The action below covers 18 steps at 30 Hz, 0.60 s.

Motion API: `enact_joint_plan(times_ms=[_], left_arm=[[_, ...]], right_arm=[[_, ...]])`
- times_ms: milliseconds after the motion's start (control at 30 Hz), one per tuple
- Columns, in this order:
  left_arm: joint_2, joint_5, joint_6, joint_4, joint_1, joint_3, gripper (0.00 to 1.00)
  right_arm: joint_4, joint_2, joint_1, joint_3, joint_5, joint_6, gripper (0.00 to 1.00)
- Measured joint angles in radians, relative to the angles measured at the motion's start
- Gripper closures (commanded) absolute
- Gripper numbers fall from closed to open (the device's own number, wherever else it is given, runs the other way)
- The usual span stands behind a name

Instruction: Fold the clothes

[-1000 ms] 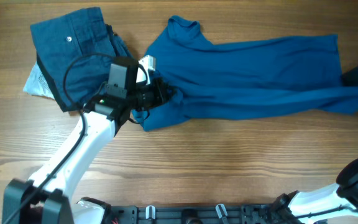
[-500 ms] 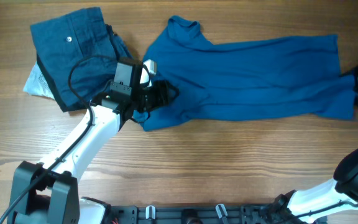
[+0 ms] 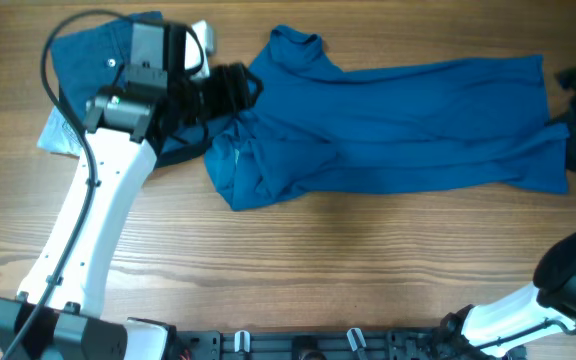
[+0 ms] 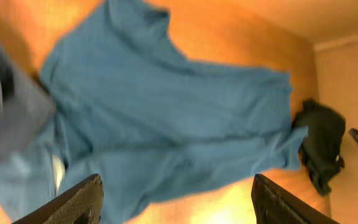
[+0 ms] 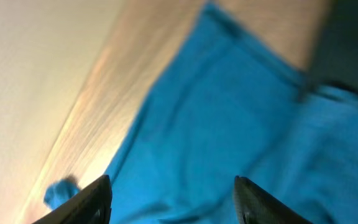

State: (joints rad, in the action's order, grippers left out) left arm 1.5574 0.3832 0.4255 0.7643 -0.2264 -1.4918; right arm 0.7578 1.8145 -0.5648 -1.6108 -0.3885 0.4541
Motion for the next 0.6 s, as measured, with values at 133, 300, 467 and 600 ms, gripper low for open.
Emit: enact_joint_plan(times_ms=[133,300,467,600], left_arm=[[0.142,0.011,-0.008,-0.113,0.000,-0.052,0.24],[0.454,0.060,-0.008,-0.251,-0.001,-0.119,0.22],[0.660,0.075,0.035,-0.404,-0.001,-0.212,0.22],[0.723,0.075,0.094,-0.537,-0.001,-0.248,0.24]], right_arm=[[-0.074,0.018,0.095,-0.002,-0.010,-0.056,0.26],[-0.085,0.058,0.124,-0.002,-0.016,-0.093,0.23],[-0.035,0.065,0.124,-0.002,-0.019,-0.113,0.22],[0.005,0.065,0.125,-0.002,-0.023,-0.119,0.22]])
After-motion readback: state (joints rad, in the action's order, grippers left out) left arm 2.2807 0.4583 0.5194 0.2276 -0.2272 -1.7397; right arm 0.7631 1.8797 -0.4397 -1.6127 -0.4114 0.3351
